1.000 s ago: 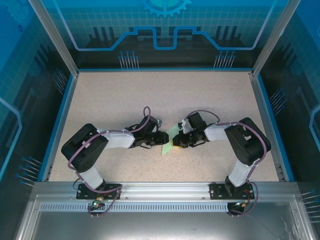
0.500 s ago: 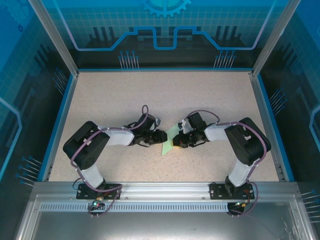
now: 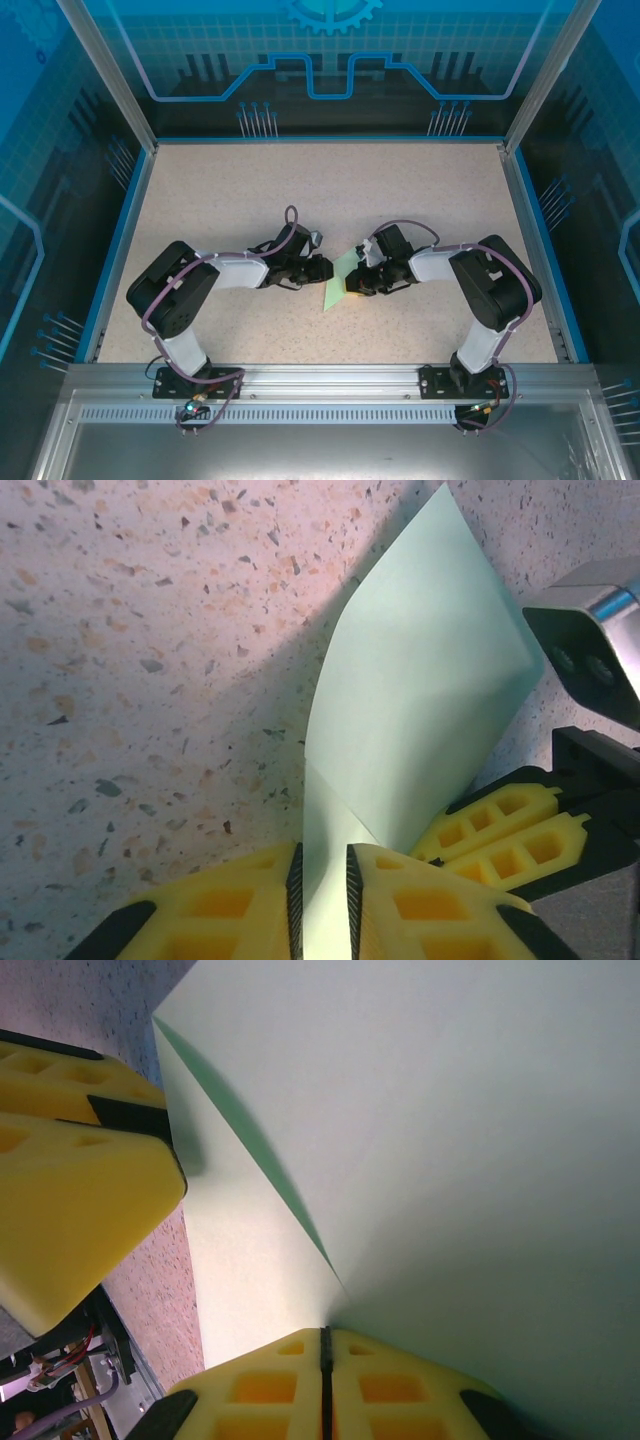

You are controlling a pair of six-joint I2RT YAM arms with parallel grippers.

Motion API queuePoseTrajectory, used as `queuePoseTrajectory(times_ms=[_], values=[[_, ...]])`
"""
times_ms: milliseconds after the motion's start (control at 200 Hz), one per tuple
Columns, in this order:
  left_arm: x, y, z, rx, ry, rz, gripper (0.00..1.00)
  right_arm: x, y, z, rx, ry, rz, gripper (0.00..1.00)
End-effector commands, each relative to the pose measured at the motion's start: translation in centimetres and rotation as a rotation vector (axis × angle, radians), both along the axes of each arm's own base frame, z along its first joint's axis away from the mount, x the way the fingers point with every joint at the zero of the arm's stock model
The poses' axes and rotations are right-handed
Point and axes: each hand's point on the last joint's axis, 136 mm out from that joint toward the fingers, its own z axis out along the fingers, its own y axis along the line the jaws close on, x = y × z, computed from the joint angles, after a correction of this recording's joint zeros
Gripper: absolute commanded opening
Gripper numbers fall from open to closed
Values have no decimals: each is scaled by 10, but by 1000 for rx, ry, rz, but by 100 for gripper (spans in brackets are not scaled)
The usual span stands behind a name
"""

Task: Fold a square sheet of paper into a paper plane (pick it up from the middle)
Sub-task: Fold the wing for the fifth time at the center of the table.

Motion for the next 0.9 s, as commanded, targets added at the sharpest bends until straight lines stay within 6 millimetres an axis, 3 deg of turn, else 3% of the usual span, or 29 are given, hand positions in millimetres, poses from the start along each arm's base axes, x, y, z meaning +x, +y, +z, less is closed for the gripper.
queuePoseTrajectory(times_ms=[0, 560, 890], values=[[5, 0, 9, 16, -28, -33, 18, -11, -13, -19, -99, 40, -4, 9], [-2, -3, 7, 178, -52, -127, 9, -8, -15, -12, -88, 24, -15, 9], [-8, -12, 5, 331, -98, -208, 9, -5, -17, -10, -76, 16, -24, 9]])
